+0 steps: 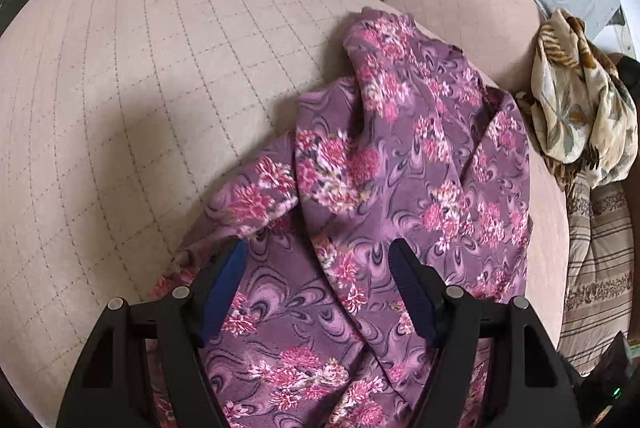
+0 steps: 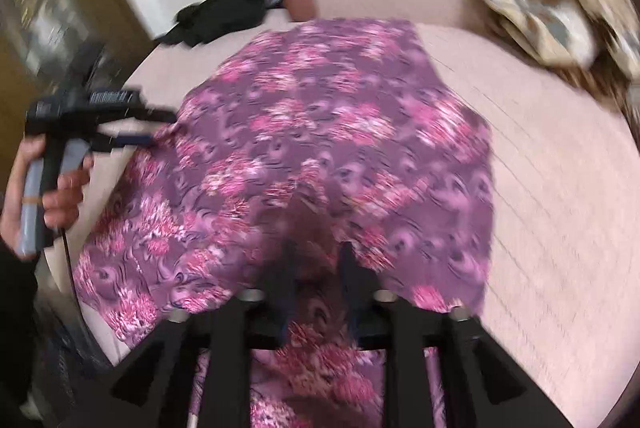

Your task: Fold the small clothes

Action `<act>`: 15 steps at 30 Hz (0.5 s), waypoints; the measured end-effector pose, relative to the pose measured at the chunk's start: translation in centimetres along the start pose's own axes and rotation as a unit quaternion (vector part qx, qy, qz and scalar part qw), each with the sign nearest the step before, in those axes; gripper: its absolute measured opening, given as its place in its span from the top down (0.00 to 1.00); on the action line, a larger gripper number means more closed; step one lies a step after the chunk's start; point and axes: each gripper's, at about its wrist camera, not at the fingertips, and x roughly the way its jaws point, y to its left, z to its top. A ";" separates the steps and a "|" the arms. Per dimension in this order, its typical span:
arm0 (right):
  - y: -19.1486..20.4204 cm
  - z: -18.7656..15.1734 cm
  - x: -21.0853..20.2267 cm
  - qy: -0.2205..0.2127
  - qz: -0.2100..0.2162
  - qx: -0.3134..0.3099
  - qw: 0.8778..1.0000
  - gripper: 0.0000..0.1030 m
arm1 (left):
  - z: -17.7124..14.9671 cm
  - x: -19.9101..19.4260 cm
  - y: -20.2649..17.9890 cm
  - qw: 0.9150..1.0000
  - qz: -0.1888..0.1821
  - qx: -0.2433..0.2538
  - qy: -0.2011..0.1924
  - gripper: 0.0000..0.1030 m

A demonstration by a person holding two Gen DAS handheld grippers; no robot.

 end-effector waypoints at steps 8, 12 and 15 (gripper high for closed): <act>1.8 2.0 5.3 0.049 0.023 -0.017 0.998 0.40 | -1.6 2.5 -3.2 0.999 0.003 0.040 0.035 0.30; 3.4 1.1 4.2 0.041 -0.001 -0.055 0.998 0.91 | -2.3 4.2 -3.7 0.997 0.030 0.057 0.050 0.30; 4.6 -0.3 0.4 0.016 0.004 -0.093 0.996 0.93 | -2.3 4.0 -3.9 0.996 0.036 0.060 0.047 0.30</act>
